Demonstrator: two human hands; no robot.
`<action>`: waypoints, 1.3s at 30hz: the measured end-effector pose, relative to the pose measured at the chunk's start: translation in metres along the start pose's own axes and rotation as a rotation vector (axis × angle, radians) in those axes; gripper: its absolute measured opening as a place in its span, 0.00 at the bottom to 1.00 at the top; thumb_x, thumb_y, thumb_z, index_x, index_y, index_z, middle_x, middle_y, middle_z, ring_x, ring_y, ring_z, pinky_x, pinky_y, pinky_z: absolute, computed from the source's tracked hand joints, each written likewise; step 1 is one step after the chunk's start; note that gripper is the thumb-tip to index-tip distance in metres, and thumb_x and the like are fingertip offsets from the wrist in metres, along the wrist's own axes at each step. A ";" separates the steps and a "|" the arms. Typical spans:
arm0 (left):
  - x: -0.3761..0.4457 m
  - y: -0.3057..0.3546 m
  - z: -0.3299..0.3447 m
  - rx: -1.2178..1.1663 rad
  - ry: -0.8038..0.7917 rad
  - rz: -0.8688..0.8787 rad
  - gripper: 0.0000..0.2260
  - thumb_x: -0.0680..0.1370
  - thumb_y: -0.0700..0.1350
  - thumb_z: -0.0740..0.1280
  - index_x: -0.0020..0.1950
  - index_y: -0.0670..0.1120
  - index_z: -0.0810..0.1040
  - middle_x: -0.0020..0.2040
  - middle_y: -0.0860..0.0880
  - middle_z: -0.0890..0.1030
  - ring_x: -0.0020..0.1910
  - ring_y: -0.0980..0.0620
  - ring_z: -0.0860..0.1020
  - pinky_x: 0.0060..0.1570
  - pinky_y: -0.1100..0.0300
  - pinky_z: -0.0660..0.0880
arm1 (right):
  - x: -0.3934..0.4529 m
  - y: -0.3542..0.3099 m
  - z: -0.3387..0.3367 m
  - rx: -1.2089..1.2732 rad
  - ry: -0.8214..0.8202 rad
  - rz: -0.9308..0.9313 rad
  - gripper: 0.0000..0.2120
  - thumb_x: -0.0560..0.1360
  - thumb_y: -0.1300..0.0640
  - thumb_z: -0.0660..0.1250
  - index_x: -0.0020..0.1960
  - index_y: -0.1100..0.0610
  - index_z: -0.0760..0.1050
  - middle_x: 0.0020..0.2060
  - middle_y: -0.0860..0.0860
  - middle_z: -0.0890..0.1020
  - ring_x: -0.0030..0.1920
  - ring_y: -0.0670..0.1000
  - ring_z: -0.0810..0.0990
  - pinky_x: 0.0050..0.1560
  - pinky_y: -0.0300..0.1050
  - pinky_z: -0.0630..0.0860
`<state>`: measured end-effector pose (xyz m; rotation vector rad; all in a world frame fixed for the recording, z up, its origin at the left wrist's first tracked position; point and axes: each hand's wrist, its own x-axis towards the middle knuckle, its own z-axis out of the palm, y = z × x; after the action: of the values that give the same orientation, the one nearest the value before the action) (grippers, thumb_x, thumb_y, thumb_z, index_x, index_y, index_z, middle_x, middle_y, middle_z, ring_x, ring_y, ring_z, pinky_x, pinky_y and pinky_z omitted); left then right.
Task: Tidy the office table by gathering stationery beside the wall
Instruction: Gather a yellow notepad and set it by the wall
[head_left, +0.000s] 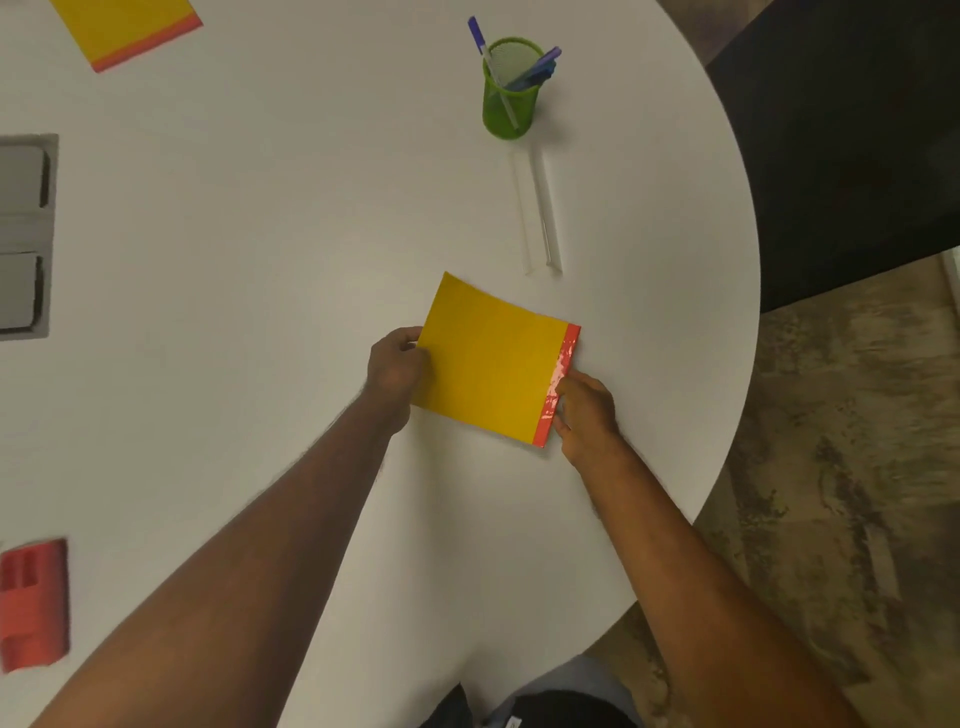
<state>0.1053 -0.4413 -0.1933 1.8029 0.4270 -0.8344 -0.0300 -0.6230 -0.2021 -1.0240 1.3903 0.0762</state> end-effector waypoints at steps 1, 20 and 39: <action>-0.007 -0.004 -0.007 0.000 0.008 -0.008 0.14 0.80 0.36 0.59 0.57 0.52 0.78 0.48 0.56 0.77 0.45 0.57 0.74 0.38 0.59 0.69 | -0.007 0.004 -0.003 0.002 -0.007 -0.011 0.06 0.83 0.59 0.62 0.57 0.54 0.77 0.53 0.53 0.82 0.48 0.51 0.81 0.48 0.46 0.79; -0.146 -0.134 -0.207 -0.496 -0.016 -0.150 0.16 0.84 0.37 0.60 0.71 0.45 0.74 0.65 0.41 0.79 0.57 0.41 0.78 0.53 0.46 0.79 | -0.187 0.113 0.063 -0.180 -0.268 -0.165 0.18 0.84 0.62 0.60 0.73 0.57 0.73 0.63 0.57 0.82 0.58 0.58 0.82 0.60 0.57 0.79; -0.218 -0.188 -0.354 -0.962 0.229 -0.006 0.16 0.84 0.34 0.58 0.70 0.42 0.74 0.59 0.44 0.82 0.48 0.47 0.82 0.39 0.54 0.84 | -0.281 0.160 0.196 -0.287 -0.583 -0.252 0.20 0.81 0.69 0.63 0.71 0.56 0.72 0.63 0.60 0.80 0.51 0.54 0.82 0.47 0.45 0.81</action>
<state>-0.0457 -0.0233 -0.0918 0.9870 0.8144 -0.3089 -0.0454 -0.2630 -0.0883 -1.2810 0.7259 0.3663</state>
